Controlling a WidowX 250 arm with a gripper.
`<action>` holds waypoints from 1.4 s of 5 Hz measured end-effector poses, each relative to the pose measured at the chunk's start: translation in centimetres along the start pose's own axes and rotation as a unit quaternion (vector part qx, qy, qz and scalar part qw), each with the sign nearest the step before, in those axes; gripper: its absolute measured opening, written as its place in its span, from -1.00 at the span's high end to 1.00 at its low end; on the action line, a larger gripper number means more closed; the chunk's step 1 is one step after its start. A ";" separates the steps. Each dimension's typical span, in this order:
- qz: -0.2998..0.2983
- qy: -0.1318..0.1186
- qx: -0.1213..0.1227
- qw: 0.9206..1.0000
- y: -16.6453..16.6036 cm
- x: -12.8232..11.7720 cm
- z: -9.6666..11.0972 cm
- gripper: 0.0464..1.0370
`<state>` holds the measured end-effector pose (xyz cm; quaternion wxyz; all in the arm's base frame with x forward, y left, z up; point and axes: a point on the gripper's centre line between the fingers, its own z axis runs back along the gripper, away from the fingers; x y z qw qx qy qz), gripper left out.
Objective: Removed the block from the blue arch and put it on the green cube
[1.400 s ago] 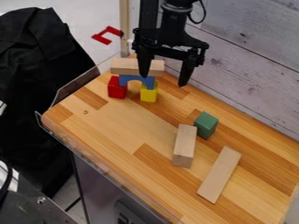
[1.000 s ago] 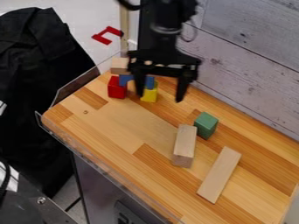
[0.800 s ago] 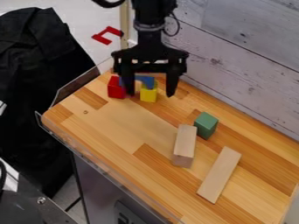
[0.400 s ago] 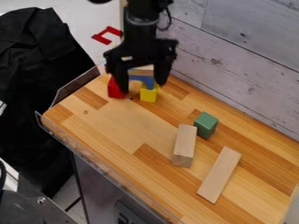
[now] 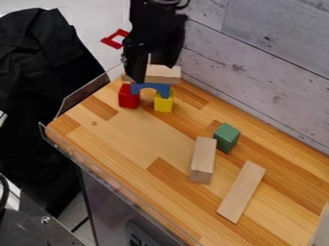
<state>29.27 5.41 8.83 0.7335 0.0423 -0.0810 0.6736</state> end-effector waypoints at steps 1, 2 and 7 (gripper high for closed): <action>0.073 0.000 -0.018 0.997 0.4 0.1 -1.0 -0.93; 0.163 0.029 -0.029 0.986 0.2 0.3 -1.1 -0.93; 0.305 0.036 -0.004 0.952 -1.7 1.9 -1.9 -0.93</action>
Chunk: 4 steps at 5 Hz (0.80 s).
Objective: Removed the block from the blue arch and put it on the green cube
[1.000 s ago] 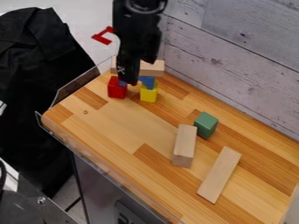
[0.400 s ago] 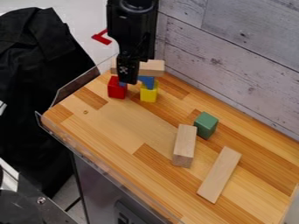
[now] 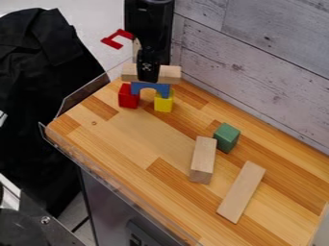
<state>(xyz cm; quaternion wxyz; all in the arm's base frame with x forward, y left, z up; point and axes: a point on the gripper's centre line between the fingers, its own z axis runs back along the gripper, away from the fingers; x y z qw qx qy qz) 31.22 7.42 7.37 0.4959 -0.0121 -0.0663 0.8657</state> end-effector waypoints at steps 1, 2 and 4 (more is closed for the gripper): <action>0.026 0.004 0.000 1.000 -0.5 0.1 -0.3 -0.93; 0.045 0.022 -0.006 0.999 -0.9 -0.1 -0.8 -0.93; 0.075 0.028 0.011 0.997 -1.3 0.4 -2.5 -0.93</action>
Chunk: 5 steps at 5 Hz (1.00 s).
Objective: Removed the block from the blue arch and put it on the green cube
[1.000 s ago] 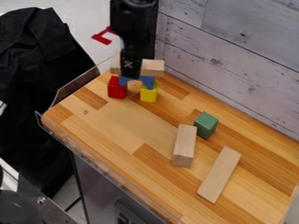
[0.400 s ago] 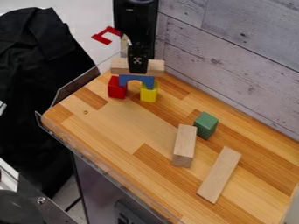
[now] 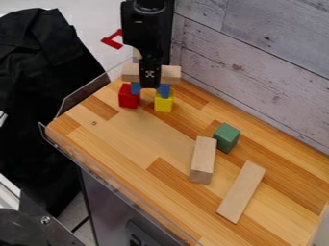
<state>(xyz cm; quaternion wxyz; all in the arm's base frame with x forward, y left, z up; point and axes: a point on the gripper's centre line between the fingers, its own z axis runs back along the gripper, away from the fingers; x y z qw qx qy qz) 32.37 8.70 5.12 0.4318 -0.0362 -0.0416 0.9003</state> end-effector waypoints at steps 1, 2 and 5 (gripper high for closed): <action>0.005 -0.002 0.003 1.000 0.0 0.3 0.1 -0.93; 0.005 -0.002 0.003 1.000 -0.1 0.4 0.1 -0.93; 0.006 0.001 0.004 1.000 -1.0 -0.1 -0.7 -0.93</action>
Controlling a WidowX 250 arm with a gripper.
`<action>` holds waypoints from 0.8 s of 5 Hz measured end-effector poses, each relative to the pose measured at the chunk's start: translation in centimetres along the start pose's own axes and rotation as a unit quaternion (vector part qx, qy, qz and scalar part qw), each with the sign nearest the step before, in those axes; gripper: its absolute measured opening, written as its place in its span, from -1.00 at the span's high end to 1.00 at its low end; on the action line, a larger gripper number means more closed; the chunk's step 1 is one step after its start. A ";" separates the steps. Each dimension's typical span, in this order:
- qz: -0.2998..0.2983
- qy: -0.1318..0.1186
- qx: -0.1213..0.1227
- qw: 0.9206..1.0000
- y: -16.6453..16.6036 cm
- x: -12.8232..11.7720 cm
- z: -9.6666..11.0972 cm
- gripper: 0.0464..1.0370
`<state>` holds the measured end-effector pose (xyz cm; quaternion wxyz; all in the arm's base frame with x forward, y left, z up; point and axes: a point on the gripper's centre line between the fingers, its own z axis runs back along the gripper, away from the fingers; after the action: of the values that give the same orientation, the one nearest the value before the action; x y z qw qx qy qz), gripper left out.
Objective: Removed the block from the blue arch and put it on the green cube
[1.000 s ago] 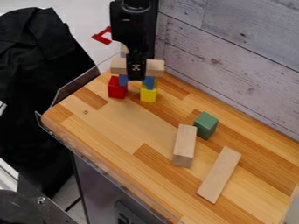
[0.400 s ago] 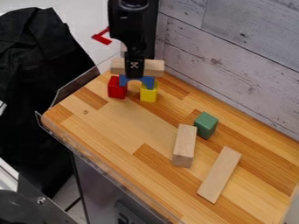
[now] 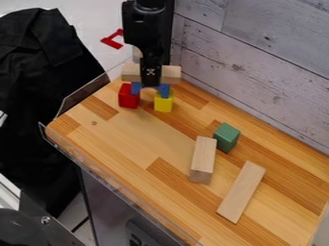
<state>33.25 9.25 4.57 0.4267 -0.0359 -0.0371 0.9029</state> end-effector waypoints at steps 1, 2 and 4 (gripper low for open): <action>0.005 -0.002 0.007 1.000 -0.3 0.3 -0.7 -0.93; 0.007 -0.002 0.005 1.000 -0.7 0.3 -0.7 -0.93; -0.002 -0.005 0.015 1.000 -0.7 0.4 -1.3 -0.25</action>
<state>33.66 10.07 3.30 0.4289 -0.0252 -0.0259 0.9026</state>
